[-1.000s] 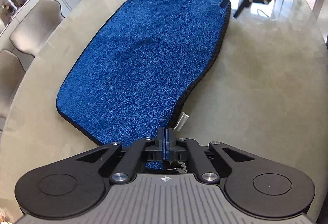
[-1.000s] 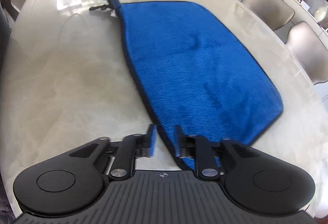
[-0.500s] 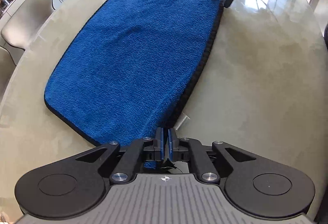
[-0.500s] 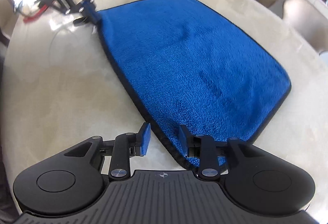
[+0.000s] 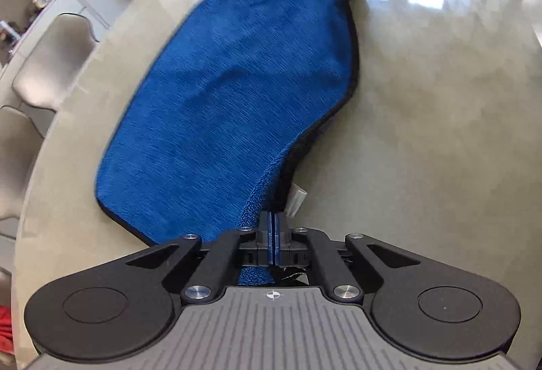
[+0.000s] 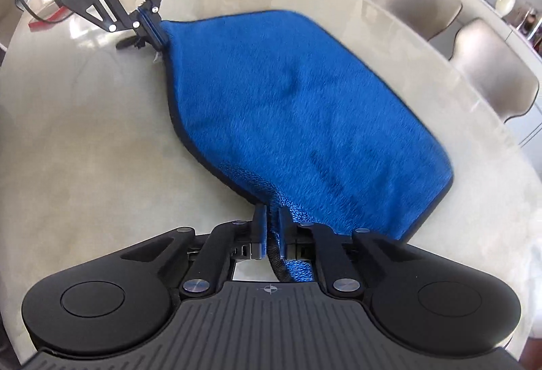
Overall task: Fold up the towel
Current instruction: 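Lift the gripped towel edge with both grippers and carry it across the towel, then lay the lifted edge onto the opposite edge with both grippers, folding lengthwise, then open both grippers to release the folded towel and pull them away, then grasp the end of the folded grey towel strip with the right gripper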
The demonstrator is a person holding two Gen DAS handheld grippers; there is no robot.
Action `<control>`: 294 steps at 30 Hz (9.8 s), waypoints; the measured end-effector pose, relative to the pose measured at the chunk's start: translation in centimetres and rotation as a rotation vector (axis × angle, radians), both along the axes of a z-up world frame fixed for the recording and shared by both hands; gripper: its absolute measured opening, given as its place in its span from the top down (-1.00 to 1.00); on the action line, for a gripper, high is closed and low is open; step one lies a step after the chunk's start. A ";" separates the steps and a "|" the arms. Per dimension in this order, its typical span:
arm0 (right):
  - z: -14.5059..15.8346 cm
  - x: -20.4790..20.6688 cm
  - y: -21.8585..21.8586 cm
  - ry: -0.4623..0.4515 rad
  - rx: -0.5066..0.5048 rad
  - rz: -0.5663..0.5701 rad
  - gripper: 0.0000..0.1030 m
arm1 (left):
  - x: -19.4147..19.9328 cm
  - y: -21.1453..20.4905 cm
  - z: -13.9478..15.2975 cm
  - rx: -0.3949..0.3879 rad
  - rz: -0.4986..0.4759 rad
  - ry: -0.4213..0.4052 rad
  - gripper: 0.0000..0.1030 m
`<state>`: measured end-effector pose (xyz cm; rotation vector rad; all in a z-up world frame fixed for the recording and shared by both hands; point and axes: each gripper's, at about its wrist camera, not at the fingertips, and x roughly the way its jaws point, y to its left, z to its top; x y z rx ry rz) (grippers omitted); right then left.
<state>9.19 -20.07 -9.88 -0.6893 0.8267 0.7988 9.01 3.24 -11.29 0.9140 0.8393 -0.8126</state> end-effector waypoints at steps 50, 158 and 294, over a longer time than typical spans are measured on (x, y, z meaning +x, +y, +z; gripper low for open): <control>-0.9 0.7 1.3 -0.030 -0.074 -0.030 0.82 | 5.3 1.4 -0.5 -0.038 0.077 0.055 0.81; -0.5 19.2 -5.0 0.288 0.124 -0.143 0.85 | 17.0 1.4 -0.7 0.050 0.117 -0.005 0.91; -1.4 10.3 -8.7 0.218 0.801 -1.167 0.82 | 11.3 2.6 -1.5 -0.260 0.592 0.010 -0.39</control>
